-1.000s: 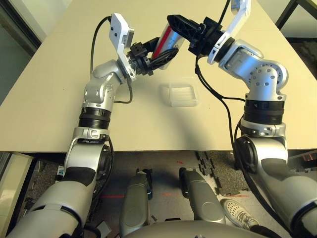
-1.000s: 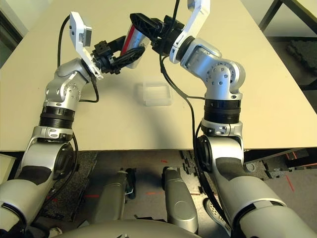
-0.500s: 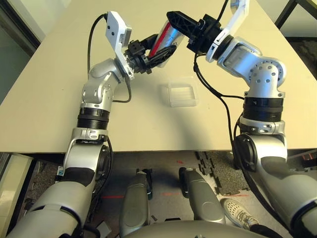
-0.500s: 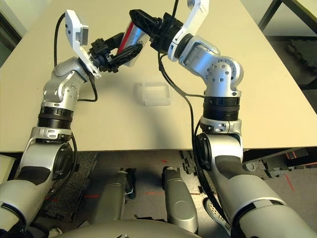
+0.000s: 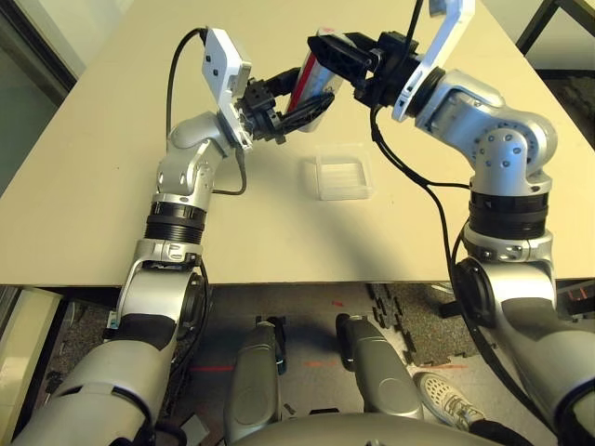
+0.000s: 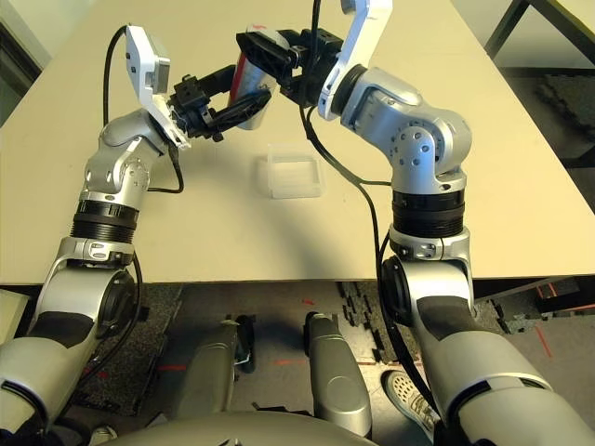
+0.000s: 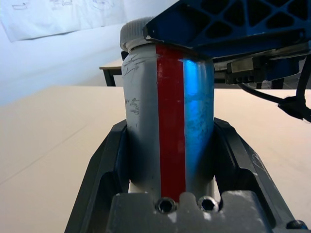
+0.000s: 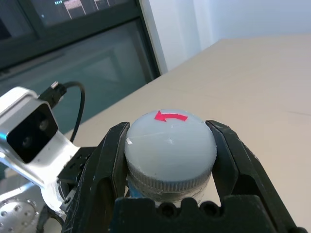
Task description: Pour the medicine from the bottle into the box.
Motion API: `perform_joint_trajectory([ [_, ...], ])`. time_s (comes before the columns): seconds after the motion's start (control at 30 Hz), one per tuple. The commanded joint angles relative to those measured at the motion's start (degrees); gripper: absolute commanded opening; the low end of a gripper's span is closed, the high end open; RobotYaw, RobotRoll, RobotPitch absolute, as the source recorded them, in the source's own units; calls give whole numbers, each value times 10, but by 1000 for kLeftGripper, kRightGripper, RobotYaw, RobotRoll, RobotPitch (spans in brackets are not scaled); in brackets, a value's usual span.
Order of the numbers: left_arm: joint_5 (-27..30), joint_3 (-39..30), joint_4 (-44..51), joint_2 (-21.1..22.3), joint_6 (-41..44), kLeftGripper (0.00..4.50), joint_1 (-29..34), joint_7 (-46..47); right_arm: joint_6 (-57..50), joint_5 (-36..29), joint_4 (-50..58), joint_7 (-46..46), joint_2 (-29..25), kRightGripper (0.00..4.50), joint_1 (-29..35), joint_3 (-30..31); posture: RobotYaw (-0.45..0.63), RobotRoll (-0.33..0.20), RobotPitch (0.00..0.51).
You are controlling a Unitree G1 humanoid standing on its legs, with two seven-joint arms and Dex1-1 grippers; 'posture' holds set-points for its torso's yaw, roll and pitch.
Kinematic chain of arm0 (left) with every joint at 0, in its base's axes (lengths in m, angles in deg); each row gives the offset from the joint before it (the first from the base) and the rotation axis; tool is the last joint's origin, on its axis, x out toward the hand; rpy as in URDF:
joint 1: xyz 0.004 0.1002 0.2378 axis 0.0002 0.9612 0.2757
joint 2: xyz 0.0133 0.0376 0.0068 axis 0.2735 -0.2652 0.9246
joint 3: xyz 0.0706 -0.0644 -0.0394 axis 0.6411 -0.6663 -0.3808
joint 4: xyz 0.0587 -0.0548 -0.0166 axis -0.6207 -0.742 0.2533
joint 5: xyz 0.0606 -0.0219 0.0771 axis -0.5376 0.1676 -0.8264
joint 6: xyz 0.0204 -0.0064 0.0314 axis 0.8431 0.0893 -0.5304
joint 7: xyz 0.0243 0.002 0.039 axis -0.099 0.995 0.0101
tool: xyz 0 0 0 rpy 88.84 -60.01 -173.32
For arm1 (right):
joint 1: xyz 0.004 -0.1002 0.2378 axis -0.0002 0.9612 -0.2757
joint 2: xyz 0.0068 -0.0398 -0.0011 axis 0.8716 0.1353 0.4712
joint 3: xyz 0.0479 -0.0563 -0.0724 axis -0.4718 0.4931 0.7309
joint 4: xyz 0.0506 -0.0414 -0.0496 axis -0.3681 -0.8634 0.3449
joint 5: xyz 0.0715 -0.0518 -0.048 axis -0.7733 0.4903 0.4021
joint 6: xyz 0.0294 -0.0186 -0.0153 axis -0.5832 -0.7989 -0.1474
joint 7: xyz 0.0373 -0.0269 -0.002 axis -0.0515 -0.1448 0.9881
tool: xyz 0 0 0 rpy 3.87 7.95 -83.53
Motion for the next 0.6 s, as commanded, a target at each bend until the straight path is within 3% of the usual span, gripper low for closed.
perform_joint_trajectory([
  [0.03,-27,21,-36,-1,17,2537,6,2,4,-2,68,47,4,2606,-2,50,-196,0,173],
  [0.6,-36,17,-68,-3,1,2513,-7,3,-9,36,77,108,5,2606,-3,111,-197,0,175],
])
